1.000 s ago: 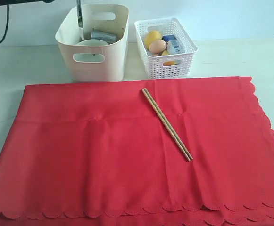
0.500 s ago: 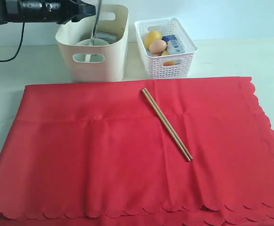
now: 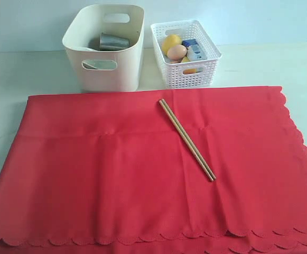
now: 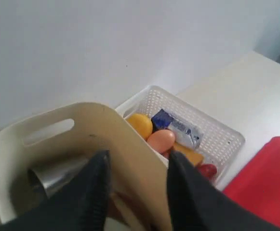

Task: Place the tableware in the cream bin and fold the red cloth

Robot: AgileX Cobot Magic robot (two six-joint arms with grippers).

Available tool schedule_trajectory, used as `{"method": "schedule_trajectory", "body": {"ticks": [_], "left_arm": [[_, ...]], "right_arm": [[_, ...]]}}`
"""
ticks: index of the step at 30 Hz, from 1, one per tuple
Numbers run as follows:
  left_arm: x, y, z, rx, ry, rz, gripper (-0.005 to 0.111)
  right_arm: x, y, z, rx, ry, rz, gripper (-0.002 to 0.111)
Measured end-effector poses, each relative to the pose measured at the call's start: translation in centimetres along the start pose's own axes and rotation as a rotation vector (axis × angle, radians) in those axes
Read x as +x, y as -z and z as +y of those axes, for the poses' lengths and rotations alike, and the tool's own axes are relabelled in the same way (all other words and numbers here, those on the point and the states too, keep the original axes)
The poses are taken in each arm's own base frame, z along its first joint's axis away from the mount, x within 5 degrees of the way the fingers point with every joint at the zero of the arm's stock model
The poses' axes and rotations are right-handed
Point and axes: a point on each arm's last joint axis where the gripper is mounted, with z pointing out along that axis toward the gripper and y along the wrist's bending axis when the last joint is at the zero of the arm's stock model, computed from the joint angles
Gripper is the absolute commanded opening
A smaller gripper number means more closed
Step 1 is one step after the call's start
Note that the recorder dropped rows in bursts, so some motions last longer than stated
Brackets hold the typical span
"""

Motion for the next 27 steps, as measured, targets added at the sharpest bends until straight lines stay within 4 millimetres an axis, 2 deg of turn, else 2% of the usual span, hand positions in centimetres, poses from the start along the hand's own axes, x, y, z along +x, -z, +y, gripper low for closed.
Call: {"method": "schedule_trajectory", "body": {"ticks": [2,11,15,20,27], "left_arm": [[-0.5,1.4,-0.2,-0.007,0.002,0.042,0.001],[-1.4,8.5,0.7,-0.057,0.162,0.186,0.0],[-1.4,11.5,1.0,-0.1,0.219,0.18,0.0],[-0.5,15.1,0.1,-0.151,0.267,0.173,0.0],[1.9,18.0,-2.2,-0.234,0.273,0.173,0.0]], "right_arm": [[-1.4,-0.4,0.0,0.0,0.0,0.004,0.0],[-7.9,-3.2,-0.1,0.0,0.0,0.006,0.0],[-8.7,-3.8,-0.1,0.0,0.0,0.005,0.0],[-8.8,-3.9,-0.1,-0.003,-0.013,0.003,0.0],[-9.3,-3.9,0.0,-0.012,-0.04,-0.046,0.0]]}}
